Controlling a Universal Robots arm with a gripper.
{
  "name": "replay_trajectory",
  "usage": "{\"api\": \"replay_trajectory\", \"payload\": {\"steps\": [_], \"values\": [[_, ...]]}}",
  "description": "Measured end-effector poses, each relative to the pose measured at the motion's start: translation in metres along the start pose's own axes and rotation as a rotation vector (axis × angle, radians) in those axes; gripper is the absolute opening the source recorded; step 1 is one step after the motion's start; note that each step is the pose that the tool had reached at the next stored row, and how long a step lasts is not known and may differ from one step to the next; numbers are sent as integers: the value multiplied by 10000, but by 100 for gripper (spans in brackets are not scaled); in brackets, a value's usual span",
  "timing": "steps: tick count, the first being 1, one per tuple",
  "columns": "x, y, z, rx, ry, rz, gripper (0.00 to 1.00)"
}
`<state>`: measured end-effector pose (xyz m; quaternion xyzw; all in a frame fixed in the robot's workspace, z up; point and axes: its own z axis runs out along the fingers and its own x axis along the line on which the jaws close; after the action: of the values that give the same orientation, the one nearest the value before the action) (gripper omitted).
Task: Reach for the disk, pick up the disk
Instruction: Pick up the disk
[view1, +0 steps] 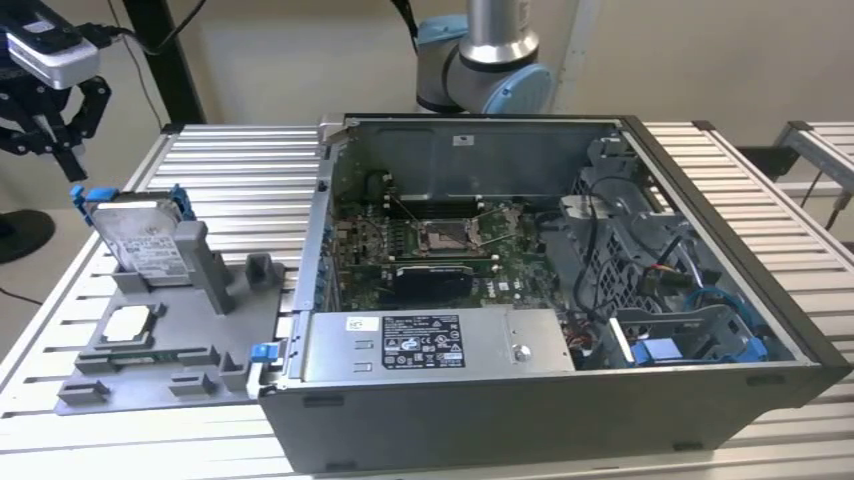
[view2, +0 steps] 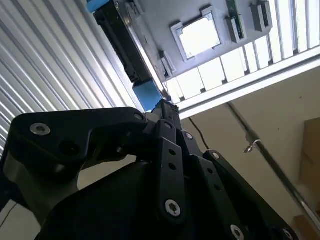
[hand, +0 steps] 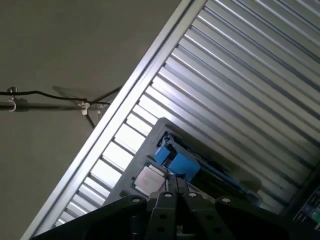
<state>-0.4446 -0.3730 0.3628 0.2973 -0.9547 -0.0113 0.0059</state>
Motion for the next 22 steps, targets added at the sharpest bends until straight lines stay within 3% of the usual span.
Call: {"api": "replay_trajectory", "payload": {"steps": [22], "values": [[11, 8, 1, 59, 74, -3728, 0]]}}
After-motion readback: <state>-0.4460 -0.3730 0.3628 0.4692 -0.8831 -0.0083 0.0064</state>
